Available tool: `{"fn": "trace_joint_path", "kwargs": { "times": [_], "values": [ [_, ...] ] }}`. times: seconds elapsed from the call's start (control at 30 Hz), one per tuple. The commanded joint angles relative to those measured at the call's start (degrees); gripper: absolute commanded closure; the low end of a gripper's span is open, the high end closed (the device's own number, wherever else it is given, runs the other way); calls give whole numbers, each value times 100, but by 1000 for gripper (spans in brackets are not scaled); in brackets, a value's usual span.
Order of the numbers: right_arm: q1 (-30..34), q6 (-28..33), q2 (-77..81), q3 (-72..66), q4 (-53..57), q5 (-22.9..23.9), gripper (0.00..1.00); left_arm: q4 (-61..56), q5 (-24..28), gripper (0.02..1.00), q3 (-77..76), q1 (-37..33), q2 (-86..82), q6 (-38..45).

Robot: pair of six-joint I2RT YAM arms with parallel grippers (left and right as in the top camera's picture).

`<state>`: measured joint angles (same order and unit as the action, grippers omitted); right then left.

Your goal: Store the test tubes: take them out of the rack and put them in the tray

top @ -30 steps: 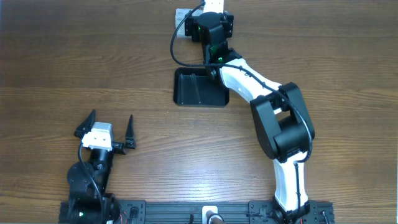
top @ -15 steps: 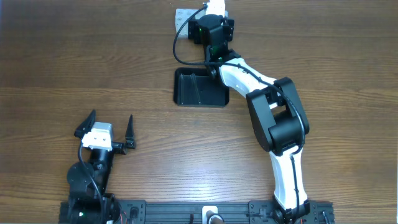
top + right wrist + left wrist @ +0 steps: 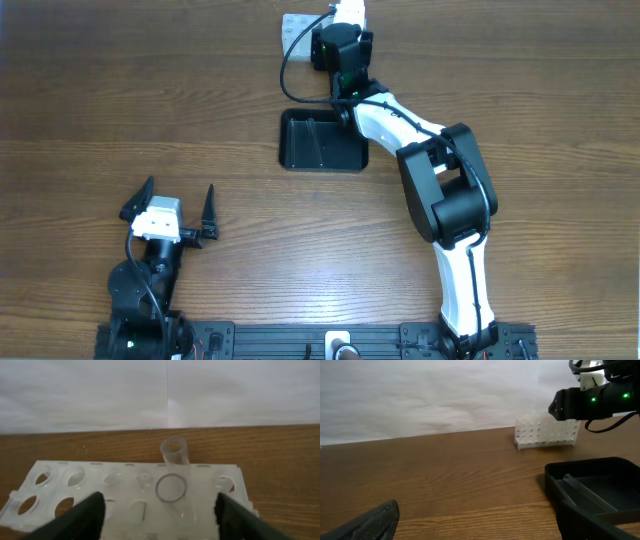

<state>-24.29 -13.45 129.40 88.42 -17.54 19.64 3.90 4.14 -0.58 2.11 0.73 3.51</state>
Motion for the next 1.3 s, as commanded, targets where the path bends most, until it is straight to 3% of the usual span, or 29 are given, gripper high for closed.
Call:
{"fn": "trace_joint_path", "kwargs": {
  "times": [0.03, 0.73, 1.3],
  "values": [
    [48, -70, 68, 179, 11, 98, 395, 20, 76, 18, 24, -42, -44, 76],
    [144, -68, 17, 179, 308, 101, 520, 17, 74, 18, 24, -42, -44, 74],
    [173, -66, -31, 179, 498, 120, 709, 20, 74, 18, 24, -42, -44, 76]
  ]
}}
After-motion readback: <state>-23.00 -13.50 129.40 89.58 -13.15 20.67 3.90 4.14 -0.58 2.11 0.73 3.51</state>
